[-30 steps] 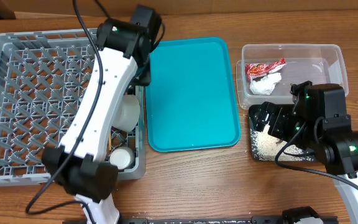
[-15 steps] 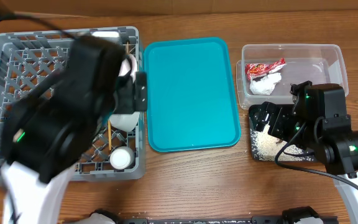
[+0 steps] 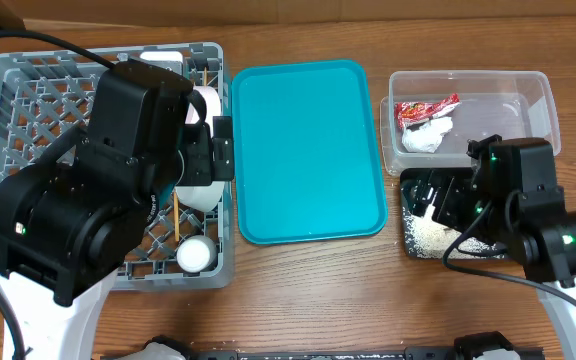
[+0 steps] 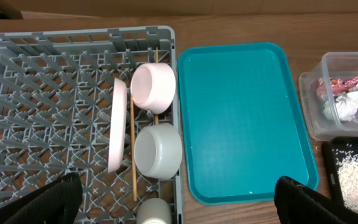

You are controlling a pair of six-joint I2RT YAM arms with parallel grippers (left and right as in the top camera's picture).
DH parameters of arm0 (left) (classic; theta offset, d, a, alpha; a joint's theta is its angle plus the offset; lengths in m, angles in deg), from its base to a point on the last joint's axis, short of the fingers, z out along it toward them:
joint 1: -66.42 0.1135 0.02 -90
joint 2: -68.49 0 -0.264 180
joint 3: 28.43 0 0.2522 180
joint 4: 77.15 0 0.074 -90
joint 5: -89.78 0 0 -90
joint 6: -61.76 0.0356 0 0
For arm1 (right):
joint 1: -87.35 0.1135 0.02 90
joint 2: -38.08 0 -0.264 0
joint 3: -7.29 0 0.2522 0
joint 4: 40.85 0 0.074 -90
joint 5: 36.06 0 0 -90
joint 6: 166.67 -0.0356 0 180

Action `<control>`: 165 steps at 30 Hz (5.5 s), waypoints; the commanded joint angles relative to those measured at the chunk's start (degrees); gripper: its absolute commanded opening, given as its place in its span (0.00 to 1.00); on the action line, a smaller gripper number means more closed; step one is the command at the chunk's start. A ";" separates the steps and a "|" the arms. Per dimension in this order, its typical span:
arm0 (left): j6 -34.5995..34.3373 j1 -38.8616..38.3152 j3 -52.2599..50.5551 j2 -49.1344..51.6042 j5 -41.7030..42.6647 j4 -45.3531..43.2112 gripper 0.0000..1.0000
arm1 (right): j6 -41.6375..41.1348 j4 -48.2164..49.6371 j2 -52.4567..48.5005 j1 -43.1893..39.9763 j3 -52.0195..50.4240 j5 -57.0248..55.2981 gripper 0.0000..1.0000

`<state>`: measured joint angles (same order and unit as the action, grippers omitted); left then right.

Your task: Sort waste into correct bins and load items into the dishwasher

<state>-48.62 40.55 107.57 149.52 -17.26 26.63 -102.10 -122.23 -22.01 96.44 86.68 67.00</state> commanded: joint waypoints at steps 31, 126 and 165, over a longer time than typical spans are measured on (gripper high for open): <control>0.04 -0.09 0.13 1.46 0.59 -0.07 1.00 | 7.19 65.05 59.98 -8.46 -63.60 -8.46 1.00; 28.74 24.90 -121.96 -80.76 18.10 -85.57 1.00 | 11.08 63.23 59.93 -8.46 -65.18 -9.31 1.00; 28.76 24.90 -121.96 -80.76 18.10 -85.57 1.00 | 11.08 63.23 59.93 -8.46 -65.18 -9.31 1.00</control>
<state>-20.71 65.03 -14.11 69.35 1.08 -58.96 -91.41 -59.30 37.24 88.13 22.11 58.12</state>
